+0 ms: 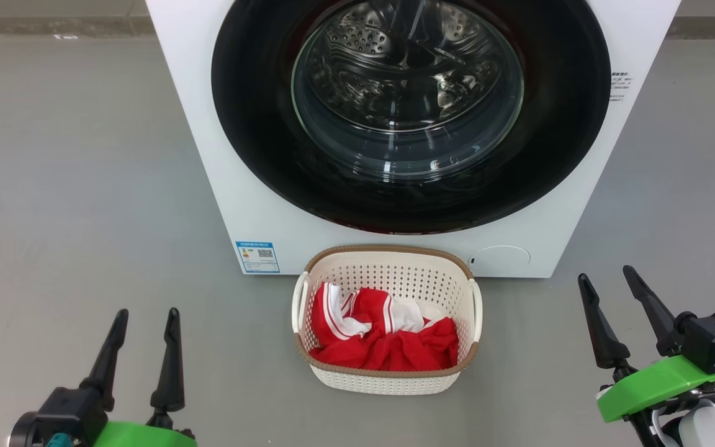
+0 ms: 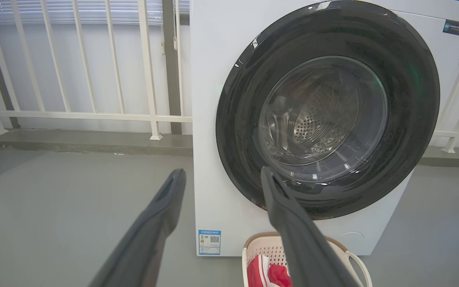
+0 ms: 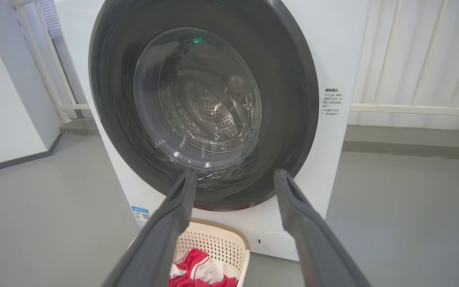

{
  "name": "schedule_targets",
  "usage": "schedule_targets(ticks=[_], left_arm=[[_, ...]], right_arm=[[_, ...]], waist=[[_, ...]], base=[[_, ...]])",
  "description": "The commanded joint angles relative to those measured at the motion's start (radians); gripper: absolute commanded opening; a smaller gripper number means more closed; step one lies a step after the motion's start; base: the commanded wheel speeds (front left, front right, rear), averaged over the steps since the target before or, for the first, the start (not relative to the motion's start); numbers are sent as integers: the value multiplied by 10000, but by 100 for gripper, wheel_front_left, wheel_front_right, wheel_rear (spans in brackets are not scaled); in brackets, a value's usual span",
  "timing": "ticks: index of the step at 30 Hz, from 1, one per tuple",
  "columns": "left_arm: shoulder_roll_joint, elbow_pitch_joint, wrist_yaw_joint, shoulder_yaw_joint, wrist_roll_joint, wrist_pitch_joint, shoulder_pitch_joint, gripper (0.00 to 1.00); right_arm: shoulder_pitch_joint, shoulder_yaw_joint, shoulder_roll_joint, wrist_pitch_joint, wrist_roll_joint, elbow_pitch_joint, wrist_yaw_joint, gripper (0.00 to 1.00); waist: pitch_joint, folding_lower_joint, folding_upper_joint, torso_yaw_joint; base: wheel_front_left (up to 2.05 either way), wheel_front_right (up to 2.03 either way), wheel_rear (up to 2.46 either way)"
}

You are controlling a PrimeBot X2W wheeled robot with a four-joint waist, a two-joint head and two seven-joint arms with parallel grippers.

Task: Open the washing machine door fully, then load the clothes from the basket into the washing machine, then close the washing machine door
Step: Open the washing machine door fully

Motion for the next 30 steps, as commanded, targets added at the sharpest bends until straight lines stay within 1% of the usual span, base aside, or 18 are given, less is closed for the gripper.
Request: schedule_targets(ticks=[1,9,15,21,30], left_arm=[[183,-235,-23,333,-66,-91,-438,100],[183,-183,-26,365,-2,-91,-454,100],[183,-208,-26,358,73,-92,-453,100],[183,-234,-27,358,64,-92,-431,100],[183,-240,-28,366,50,-92,-417,100]], right_arm=[[-244,215,-127,-120,-7,-280,90,100],[-288,207,-144,-120,23,-244,90,100],[-288,203,-129,-120,16,-261,90,100],[-290,173,-144,-120,29,-261,90,100],[-303,144,-116,-120,32,-261,90,100]], waist=[[5,0,-1,2],[6,0,-1,3],[9,0,-1,0],[31,0,-1,-2],[50,0,-1,-26]], base=[[0,0,0],[2,2,-5],[40,40,-81],[88,88,-175],[122,122,-244]])
